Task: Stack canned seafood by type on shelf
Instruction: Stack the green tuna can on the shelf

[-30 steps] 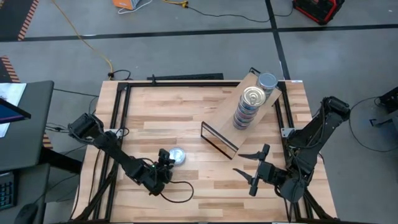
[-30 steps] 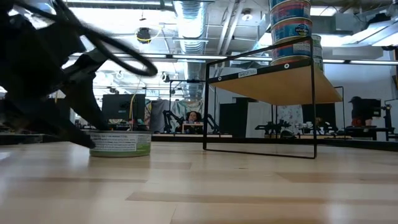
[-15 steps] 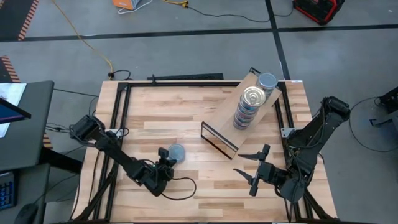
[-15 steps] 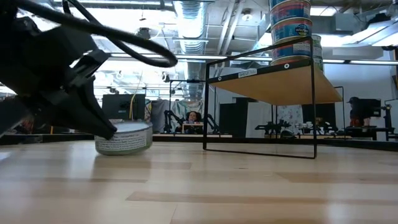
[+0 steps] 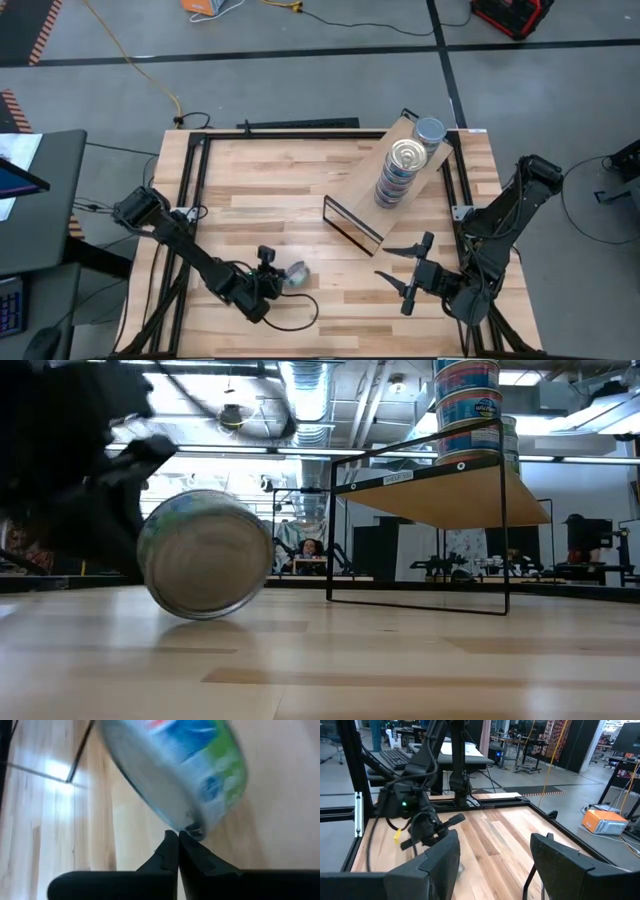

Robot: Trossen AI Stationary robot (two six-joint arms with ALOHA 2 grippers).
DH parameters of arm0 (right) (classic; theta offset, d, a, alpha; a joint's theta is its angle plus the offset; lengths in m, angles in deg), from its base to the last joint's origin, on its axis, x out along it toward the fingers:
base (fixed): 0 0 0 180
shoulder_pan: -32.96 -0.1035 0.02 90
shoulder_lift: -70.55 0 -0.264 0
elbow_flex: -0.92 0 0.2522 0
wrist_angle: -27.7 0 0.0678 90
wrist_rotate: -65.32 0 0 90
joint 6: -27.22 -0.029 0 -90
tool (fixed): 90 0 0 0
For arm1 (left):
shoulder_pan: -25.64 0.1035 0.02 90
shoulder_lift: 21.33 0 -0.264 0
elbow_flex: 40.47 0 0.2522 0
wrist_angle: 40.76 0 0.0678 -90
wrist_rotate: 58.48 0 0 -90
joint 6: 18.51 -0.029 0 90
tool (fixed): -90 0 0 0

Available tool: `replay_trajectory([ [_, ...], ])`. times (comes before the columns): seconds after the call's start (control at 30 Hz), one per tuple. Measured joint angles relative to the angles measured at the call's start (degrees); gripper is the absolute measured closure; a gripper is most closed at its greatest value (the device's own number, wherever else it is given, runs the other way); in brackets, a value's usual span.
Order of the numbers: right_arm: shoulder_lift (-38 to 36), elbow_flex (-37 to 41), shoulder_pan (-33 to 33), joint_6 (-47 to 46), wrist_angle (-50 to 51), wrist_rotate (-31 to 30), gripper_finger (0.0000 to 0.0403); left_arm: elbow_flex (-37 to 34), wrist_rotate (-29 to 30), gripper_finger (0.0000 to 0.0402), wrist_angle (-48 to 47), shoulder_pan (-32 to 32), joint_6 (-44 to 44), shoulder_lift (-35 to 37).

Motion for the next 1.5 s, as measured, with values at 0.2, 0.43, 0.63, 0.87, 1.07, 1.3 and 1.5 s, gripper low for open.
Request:
replay_trajectory([
  [0.2, 0.0, 0.0, 0.0, -0.78, -0.04, -0.01, 0.0132, 5.97, -0.89, 0.0401, -7.98, 2.46, 6.47, 0.0],
  [0.43, 0.0, 0.0, 0.0, -0.98, -0.02, -0.02, 0.0132, 14.1, -4.47, 0.037, -13.88, 1.78, 2.19, -0.07],
  [0.63, 0.0, 0.0, 0.0, -0.98, 0.03, -0.02, 0.0132, 14.25, -11.42, 0.0291, -7.95, 0.54, -2.62, -0.26],
  [0.87, 0.0, 0.0, 0.0, -1.42, 0.03, -0.02, 0.0132, 14.15, -11.8, 0.0195, -6.03, -0.96, -18.66, -0.26],
  [1.07, 0.0, 0.0, 0.0, -1.44, -0.88, -0.01, 0.0132, 14.14, -12.06, 0.0191, -2.04, 1.46, -24.89, -0.26],
  [1.3, 0.0, 0.0, -0.08, -1.44, -1.16, -0.02, 0.0132, 14.12, -22.94, 0.0206, -0.37, 3.61, -28.26, -0.26],
  [1.5, 0.0, 0.02, -0.11, -1.45, -1.18, -0.02, 0.0132, 11.7, -21.85, 0.0218, 0.71, 3.58, -33.0, -1.55],
])
